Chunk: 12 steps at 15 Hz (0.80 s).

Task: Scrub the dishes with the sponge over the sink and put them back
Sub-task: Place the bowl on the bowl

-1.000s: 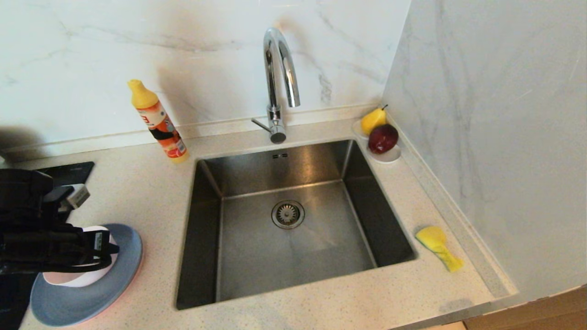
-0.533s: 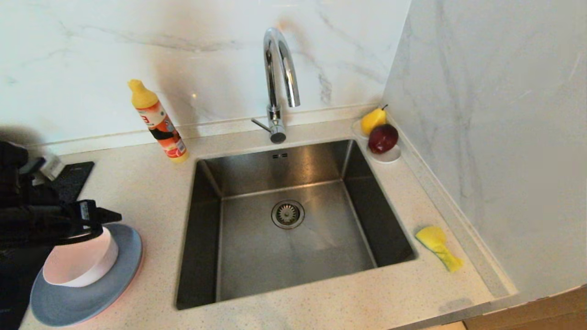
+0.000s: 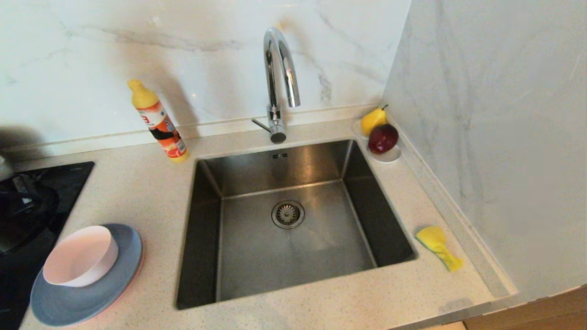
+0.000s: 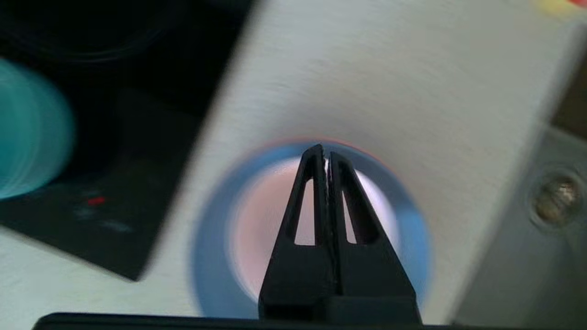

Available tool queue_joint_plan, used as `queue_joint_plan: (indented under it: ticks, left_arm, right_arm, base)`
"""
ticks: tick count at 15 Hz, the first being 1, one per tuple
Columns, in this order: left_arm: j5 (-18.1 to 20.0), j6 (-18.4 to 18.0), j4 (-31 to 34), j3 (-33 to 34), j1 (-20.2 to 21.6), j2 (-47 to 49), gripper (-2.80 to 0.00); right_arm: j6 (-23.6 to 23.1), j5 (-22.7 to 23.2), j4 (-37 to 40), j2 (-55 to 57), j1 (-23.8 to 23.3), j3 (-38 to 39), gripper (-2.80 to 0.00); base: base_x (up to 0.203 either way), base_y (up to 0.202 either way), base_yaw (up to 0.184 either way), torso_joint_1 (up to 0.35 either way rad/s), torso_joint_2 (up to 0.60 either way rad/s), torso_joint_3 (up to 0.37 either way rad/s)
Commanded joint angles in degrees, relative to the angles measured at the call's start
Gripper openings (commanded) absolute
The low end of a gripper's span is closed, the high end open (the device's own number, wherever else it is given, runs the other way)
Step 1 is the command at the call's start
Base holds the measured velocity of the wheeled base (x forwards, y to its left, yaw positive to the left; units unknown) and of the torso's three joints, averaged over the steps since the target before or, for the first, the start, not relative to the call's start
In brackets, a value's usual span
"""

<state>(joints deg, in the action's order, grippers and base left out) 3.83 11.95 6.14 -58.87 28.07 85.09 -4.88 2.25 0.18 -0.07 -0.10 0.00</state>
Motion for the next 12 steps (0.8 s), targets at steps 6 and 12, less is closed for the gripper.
queue_joint_plan:
  ticks: [6, 12]
  left_arm:
    - [0.5, 0.2, 0.3, -6.2, 15.4, 10.8, 0.0]
    - [1.7, 0.4, 1.5, -6.2, 21.0, 16.0, 0.0]
  right_arm:
    - [0.0, 0.0, 0.0, 0.0, 0.0, 0.0, -2.8]
    - [0.0, 0.0, 0.0, 0.0, 0.0, 0.0, -2.8]
  base:
    - [0.0, 0.0, 0.0, 0.0, 0.0, 0.0]
    - [0.0, 0.0, 0.0, 0.0, 0.0, 0.0]
